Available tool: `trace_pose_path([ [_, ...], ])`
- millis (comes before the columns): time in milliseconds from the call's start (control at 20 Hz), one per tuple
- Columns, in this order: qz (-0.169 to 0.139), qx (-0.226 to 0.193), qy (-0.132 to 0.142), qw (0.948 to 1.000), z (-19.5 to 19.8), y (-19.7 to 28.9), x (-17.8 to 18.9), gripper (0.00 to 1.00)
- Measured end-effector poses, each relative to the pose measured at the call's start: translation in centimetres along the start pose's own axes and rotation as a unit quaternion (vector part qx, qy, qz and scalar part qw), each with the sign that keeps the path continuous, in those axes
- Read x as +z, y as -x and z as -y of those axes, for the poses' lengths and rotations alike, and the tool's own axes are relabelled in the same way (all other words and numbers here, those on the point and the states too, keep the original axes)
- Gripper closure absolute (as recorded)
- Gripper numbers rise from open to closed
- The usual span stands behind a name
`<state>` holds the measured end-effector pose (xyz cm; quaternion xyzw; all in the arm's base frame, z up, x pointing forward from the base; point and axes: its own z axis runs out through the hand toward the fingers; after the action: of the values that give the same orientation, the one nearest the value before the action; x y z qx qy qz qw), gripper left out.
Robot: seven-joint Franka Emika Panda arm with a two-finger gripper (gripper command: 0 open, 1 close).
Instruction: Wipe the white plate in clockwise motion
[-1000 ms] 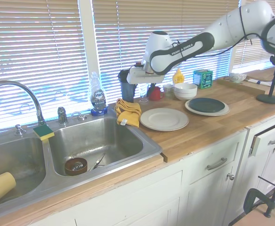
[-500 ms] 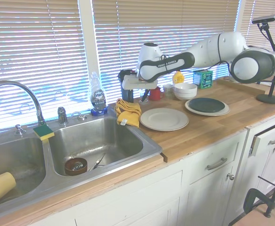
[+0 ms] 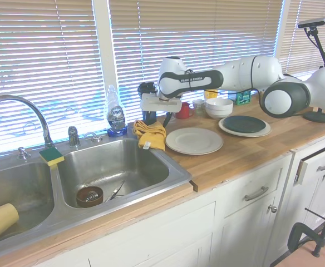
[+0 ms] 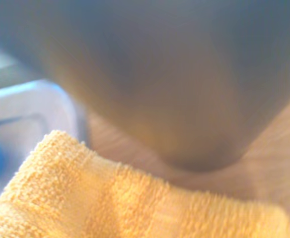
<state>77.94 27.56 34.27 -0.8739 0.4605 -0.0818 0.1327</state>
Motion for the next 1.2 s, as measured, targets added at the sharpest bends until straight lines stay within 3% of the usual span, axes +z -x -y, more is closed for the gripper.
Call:
trace_pose_path([
  [100, 0.01, 0.001, 0.005, 0.9999, 0.11, 0.79, -0.06, 0.0],
  [150, 0.015, 0.003, 0.009, 0.9998, 0.06, 1.02, 0.02, 1.0],
  [450, 0.029, 0.012, 0.021, 0.9993, -0.23, 1.26, 0.27, 1.0],
  [1200, 0.033, 0.015, 0.018, 0.9992, -0.14, 1.4, 0.17, 1.0],
])
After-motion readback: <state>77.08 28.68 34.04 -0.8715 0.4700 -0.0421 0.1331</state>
